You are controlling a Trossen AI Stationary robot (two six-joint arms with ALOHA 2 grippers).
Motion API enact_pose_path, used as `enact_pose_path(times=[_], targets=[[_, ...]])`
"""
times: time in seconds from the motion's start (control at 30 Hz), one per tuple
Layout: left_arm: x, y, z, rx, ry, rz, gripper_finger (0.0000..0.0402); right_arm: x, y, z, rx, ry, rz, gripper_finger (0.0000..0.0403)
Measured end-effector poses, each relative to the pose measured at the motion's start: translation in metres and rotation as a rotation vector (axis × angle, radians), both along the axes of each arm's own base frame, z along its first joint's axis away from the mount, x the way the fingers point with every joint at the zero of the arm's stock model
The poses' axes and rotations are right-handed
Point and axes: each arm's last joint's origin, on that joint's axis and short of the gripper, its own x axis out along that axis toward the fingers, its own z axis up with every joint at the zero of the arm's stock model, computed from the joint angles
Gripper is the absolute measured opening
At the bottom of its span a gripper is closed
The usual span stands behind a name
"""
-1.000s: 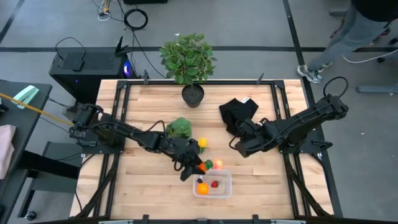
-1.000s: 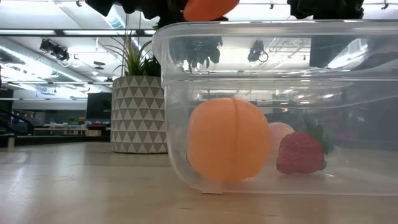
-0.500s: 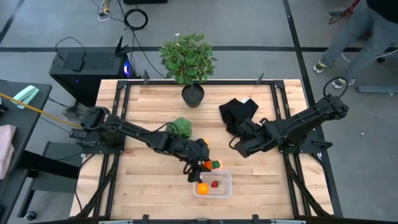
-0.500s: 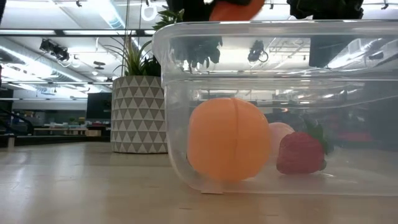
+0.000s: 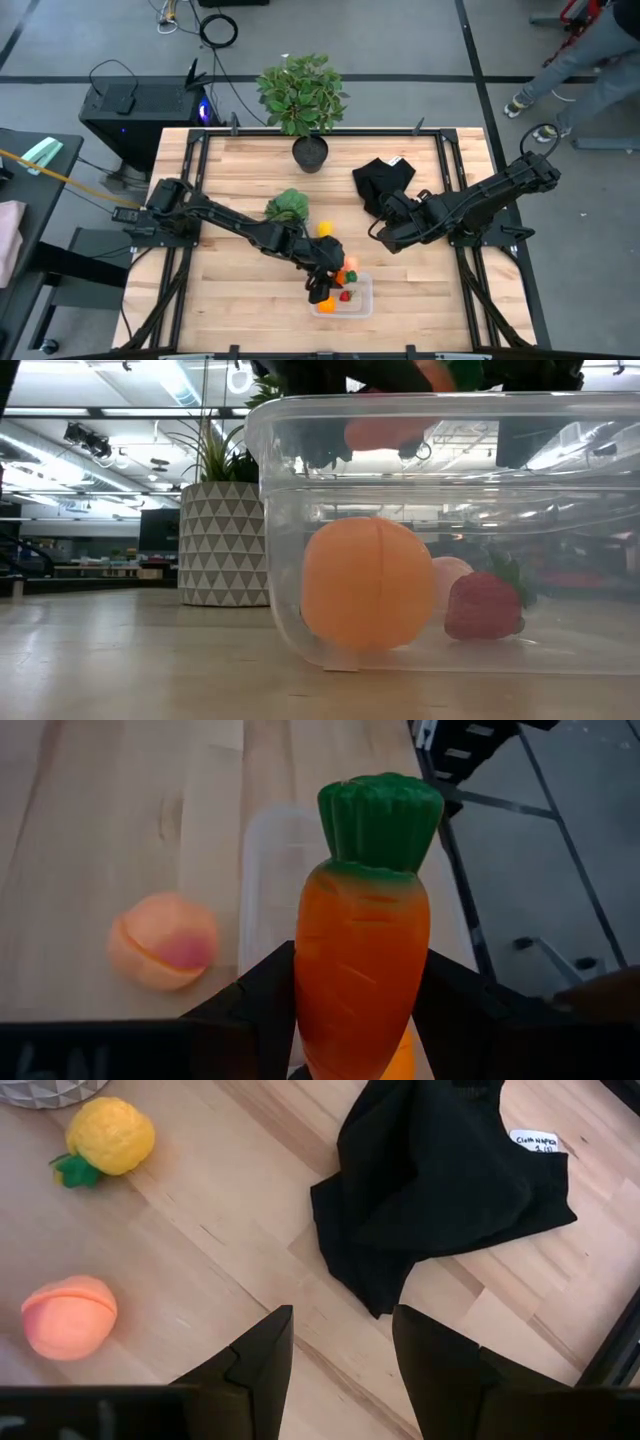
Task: Pick and placing Produce into tupperware
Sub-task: Put the carrot in the transparent bin
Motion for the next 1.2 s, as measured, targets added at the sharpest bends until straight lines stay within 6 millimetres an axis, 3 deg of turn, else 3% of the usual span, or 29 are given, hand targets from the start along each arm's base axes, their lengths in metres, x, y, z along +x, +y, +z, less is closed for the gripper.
enact_pose_path(times=[0.7, 1.2], targets=[[-0.008, -0.011, -0.02, 0.03, 0.136, -0.021, 0.0187, 0.0, 0.0, 0.0, 0.0, -0.004, 0.001, 0.0179], [-0.008, -0.016, -0.019, 0.052, 0.106, -0.051, 0.0198, 0.001, 0.0, 0.0, 0.002, -0.014, 0.0, 0.0179]])
